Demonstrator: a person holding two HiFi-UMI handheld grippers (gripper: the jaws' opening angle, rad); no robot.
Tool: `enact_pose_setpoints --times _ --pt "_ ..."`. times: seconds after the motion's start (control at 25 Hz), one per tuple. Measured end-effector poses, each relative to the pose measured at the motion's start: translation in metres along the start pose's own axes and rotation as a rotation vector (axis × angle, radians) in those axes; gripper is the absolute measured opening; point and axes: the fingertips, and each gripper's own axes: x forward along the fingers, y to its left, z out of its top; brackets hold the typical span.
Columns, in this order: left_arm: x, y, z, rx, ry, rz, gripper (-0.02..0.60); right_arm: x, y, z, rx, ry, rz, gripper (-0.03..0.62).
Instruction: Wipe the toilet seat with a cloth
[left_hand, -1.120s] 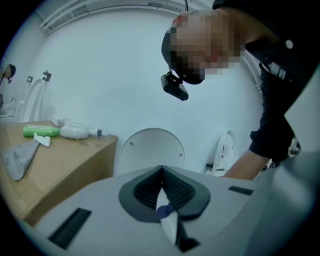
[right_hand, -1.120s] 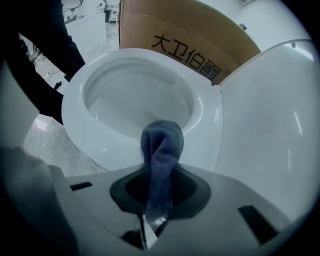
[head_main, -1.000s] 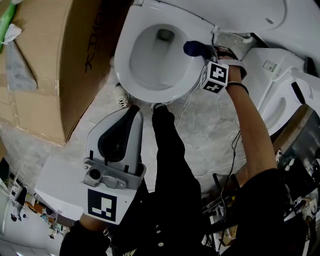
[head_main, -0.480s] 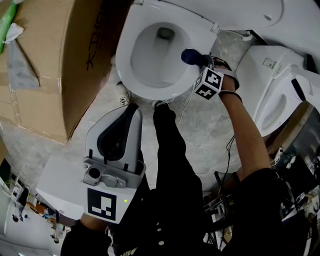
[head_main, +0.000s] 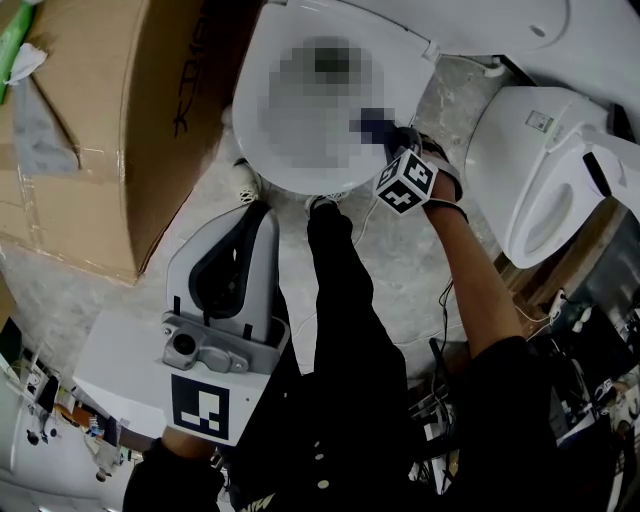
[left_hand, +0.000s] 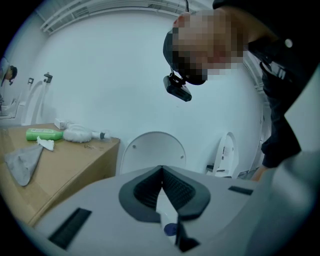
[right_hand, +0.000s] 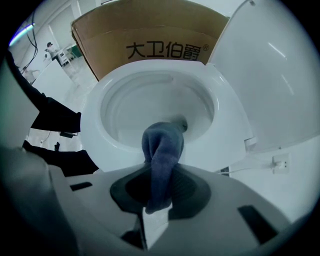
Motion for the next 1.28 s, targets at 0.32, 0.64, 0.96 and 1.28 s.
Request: enact_pose_setpoints --times 0.32,0.64,0.96,1.28 --pt "-0.005 0.001 0.002 0.004 -0.004 0.001 0.011 -0.002 0.035 0.001 0.201 -0.017 0.04 0.066" --pt "-0.009 0.005 0.001 0.003 -0.004 0.001 0.011 -0.005 0.069 0.013 0.428 -0.029 0.081 0.067" --pt "-0.01 0.007 0.0 0.006 0.003 -0.011 0.011 -0.007 0.102 0.032 0.604 -0.072 0.15 0.067" --pt "-0.012 0.014 -0.001 0.008 0.008 -0.009 0.011 -0.008 0.136 0.055 0.647 -0.105 0.22 0.067"
